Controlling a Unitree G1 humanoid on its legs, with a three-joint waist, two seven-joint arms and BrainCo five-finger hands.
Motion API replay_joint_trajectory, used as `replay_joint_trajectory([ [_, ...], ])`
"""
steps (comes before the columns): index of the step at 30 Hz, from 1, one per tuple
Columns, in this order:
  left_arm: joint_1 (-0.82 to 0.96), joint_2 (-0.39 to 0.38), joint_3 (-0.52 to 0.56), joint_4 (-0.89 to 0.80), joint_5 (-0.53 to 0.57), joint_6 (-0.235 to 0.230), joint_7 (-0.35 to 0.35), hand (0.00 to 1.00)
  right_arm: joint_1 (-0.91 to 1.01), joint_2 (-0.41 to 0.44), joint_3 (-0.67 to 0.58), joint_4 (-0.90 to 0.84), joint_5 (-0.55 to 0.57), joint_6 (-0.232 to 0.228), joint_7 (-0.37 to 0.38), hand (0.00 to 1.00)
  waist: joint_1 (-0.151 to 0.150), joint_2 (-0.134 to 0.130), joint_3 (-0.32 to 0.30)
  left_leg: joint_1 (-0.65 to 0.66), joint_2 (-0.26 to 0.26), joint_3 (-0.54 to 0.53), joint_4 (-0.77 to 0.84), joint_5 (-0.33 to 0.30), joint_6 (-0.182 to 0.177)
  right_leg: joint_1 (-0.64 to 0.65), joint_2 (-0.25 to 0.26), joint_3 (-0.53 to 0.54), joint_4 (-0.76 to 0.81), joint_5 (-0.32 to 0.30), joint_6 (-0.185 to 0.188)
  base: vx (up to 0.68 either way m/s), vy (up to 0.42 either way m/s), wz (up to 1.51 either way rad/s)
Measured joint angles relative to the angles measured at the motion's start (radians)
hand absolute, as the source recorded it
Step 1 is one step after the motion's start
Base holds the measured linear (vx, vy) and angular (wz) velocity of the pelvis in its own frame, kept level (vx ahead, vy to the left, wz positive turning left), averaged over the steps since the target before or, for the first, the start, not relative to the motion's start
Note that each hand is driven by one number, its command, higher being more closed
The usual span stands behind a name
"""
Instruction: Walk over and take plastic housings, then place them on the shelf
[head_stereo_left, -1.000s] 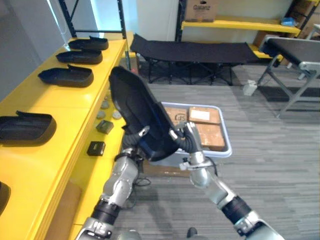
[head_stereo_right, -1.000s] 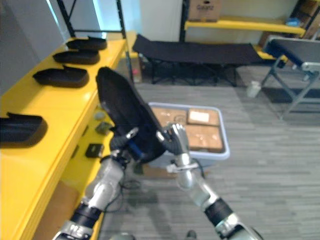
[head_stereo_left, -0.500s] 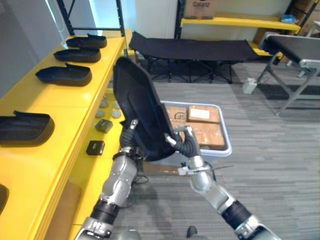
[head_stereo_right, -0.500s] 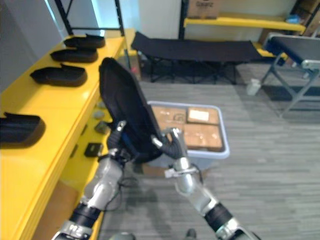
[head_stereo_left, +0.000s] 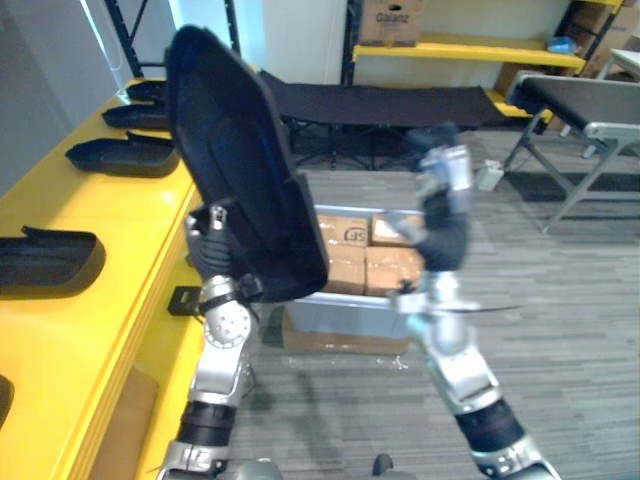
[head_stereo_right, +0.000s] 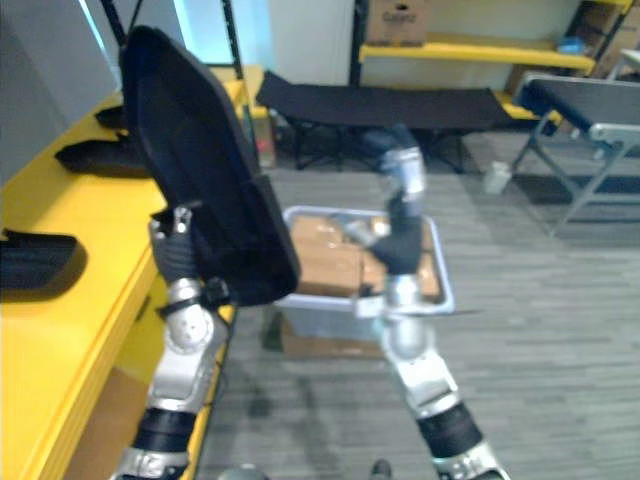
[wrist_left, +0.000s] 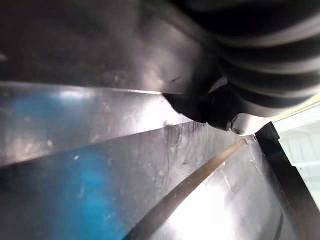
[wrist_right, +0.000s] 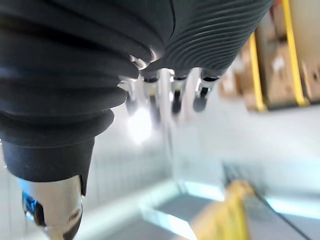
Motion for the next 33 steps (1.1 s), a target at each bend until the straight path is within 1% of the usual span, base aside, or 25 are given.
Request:
replay_joint_trajectory([
  [2,0.004,-0.001,0.030,-0.018,0.028,0.000,0.024,1.00,0.049,0.001,-0.049,0.000,0.049,0.001,0.027,0.00,-0.011,0.001,0.000,0.009,0.001,0.023,-0.007,0.000,0.000,-0.007,0.000,0.026,-0.001,0.002,0.003,0.02,0.014,-0.32],
  [4,0.004,-0.004,0.030,-0.019,0.039,0.000,0.041,1.00,0.113,0.004,-0.108,0.001,0.081,0.003,0.034,0.00,-0.017,0.002,-0.001,0.026,-0.001,0.040,-0.018,0.000,0.000,-0.007,0.000,0.039,-0.002,0.004,0.005,0.05,0.006,-0.23],
  [5,0.008,-0.007,0.032,-0.019,0.042,0.000,0.047,1.00,0.146,0.013,-0.149,0.006,0.107,0.007,0.033,0.00,-0.031,0.004,-0.002,0.030,-0.003,0.042,-0.030,0.000,0.000,-0.007,0.000,0.044,-0.001,0.004,0.006,0.04,0.001,-0.07],
  [7,0.010,-0.026,0.044,-0.019,0.064,-0.001,0.064,1.00,0.186,0.028,-0.214,0.021,0.124,0.010,0.030,0.00,-0.044,0.009,-0.006,0.031,-0.004,0.057,-0.039,0.001,0.000,-0.020,-0.001,0.057,-0.001,0.006,0.009,0.03,0.003,-0.17],
  [9,0.025,-0.030,0.062,-0.019,0.072,-0.008,0.081,1.00,0.226,0.055,-0.292,0.100,0.124,0.013,0.025,0.00,-0.066,0.014,-0.009,0.036,-0.006,0.068,-0.048,0.001,-0.001,-0.027,-0.001,0.068,-0.002,0.008,0.011,0.03,0.005,-0.20],
  [10,0.036,-0.031,0.065,-0.019,0.069,-0.018,0.083,1.00,0.251,0.069,-0.329,0.151,0.131,0.014,0.028,0.00,-0.067,0.014,-0.009,0.047,-0.008,0.075,-0.057,0.002,-0.002,-0.026,0.000,0.076,-0.002,0.008,0.011,0.03,0.001,-0.15],
  [12,0.071,-0.038,0.074,-0.025,0.068,-0.059,0.084,1.00,0.308,0.104,-0.382,0.264,0.167,0.020,0.034,0.00,-0.068,0.017,-0.010,0.062,-0.010,0.088,-0.076,0.003,-0.004,-0.026,0.001,0.085,-0.005,0.007,0.010,0.03,-0.004,-0.18],
  [13,0.083,-0.044,0.078,-0.031,0.068,-0.072,0.084,1.00,0.325,0.116,-0.394,0.290,0.167,0.022,0.034,0.00,-0.068,0.019,-0.011,0.064,-0.010,0.089,-0.080,0.003,-0.004,-0.026,0.001,0.086,-0.005,0.005,0.010,0.02,-0.004,-0.06],
  [14,0.121,-0.066,0.086,-0.066,0.066,-0.083,0.079,1.00,0.360,0.140,-0.412,0.331,0.166,0.022,0.033,0.00,-0.074,0.021,-0.013,0.065,-0.012,0.089,-0.087,0.004,-0.005,-0.026,0.001,0.085,-0.005,0.002,0.009,0.00,0.000,0.00],
  [17,0.210,-0.087,0.100,-0.143,0.026,-0.127,0.049,1.00,0.393,0.185,-0.412,0.359,0.161,0.017,0.056,0.00,-0.079,0.023,-0.013,0.066,-0.014,0.087,-0.093,0.004,-0.005,-0.024,0.000,0.083,-0.005,-0.001,0.011,-0.01,-0.001,0.02],
  [19,0.237,-0.088,0.110,-0.169,0.017,-0.144,0.016,1.00,0.384,0.184,-0.407,0.351,0.161,0.014,0.103,0.00,-0.066,0.023,-0.013,0.065,-0.018,0.078,-0.096,0.004,-0.006,-0.016,-0.003,0.077,-0.004,-0.004,0.012,-0.03,0.000,0.12],
  [20,0.256,-0.088,0.115,-0.196,0.017,-0.153,-0.007,1.00,0.370,0.181,-0.401,0.338,0.161,0.016,0.132,0.00,-0.053,0.023,-0.013,0.065,-0.025,0.064,-0.101,0.007,-0.005,-0.011,-0.008,0.065,-0.004,-0.006,0.015,-0.04,-0.002,0.36],
  [22,0.302,-0.088,0.140,-0.262,0.021,-0.154,-0.018,1.00,0.329,0.165,-0.362,0.329,0.161,0.026,0.170,0.00,-0.044,0.025,-0.012,0.061,-0.037,0.025,-0.103,0.009,-0.002,0.013,-0.020,0.023,-0.001,-0.015,0.018,-0.02,-0.003,0.53],
  [24,0.371,-0.087,0.213,-0.351,0.028,-0.154,-0.017,1.00,0.263,0.131,-0.275,0.329,0.161,0.062,0.206,0.00,0.000,0.029,-0.012,0.041,-0.050,-0.043,-0.088,0.010,-0.001,0.041,-0.033,-0.042,0.015,-0.037,0.024,0.00,0.003,0.81],
  [25,0.384,-0.087,0.243,-0.371,0.030,-0.154,-0.017,1.00,0.243,0.123,-0.251,0.332,0.161,0.068,0.209,0.00,0.014,0.031,-0.011,0.026,-0.053,-0.069,-0.077,0.009,-0.001,0.047,-0.036,-0.070,0.017,-0.041,0.026,0.01,0.003,1.12],
  [26,0.411,-0.085,0.319,-0.403,0.031,-0.153,-0.012,1.00,0.193,0.109,-0.207,0.345,0.161,0.087,0.221,0.00,0.044,0.033,-0.010,-0.003,-0.061,-0.116,-0.063,0.010,0.002,0.056,-0.040,-0.119,0.018,-0.046,0.029,0.02,0.014,1.15],
  [27,0.436,-0.079,0.406,-0.416,0.030,-0.153,-0.007,1.00,0.138,0.095,-0.166,0.371,0.160,0.097,0.233,0.00,0.084,0.035,-0.007,-0.022,-0.071,-0.158,-0.054,0.014,0.006,0.071,-0.043,-0.162,0.013,-0.047,0.031,0.02,0.015,1.13],
  [28,0.450,-0.076,0.452,-0.416,0.029,-0.152,-0.004,1.00,0.111,0.088,-0.144,0.386,0.160,0.101,0.242,0.00,0.108,0.036,-0.006,-0.031,-0.077,-0.180,-0.049,0.015,0.007,0.079,-0.044,-0.183,0.011,-0.048,0.033,0.04,0.025,1.05],
  [29,0.483,-0.075,0.535,-0.416,0.028,-0.153,-0.002,1.00,0.066,0.085,-0.103,0.422,0.160,0.106,0.255,0.00,0.149,0.036,-0.003,-0.042,-0.088,-0.217,-0.042,0.015,0.008,0.106,-0.046,-0.228,0.000,-0.049,0.033,0.04,0.021,0.79],
  [30,0.500,-0.075,0.573,-0.416,0.028,-0.153,-0.002,1.00,0.047,0.085,-0.085,0.439,0.160,0.107,0.262,0.00,0.171,0.034,-0.002,-0.042,-0.096,-0.235,-0.041,0.017,0.010,0.119,-0.048,-0.248,-0.006,-0.049,0.033,0.08,0.039,1.16],
  [31,0.558,-0.075,0.681,-0.415,0.027,-0.157,-0.004,1.00,-0.003,0.090,-0.043,0.496,0.161,0.107,0.278,0.00,0.228,0.028,0.000,-0.042,-0.114,-0.289,-0.041,0.017,0.011,0.160,-0.052,-0.310,-0.016,-0.051,0.032,0.07,0.034,0.94],
  [33,0.593,-0.078,0.745,-0.415,0.024,-0.168,-0.006,1.00,-0.030,0.099,-0.009,0.527,0.160,0.106,0.285,0.00,0.267,0.025,0.000,-0.045,-0.127,-0.320,-0.041,0.017,0.011,0.180,-0.055,-0.343,-0.016,-0.056,0.024,0.07,0.039,0.80],
])
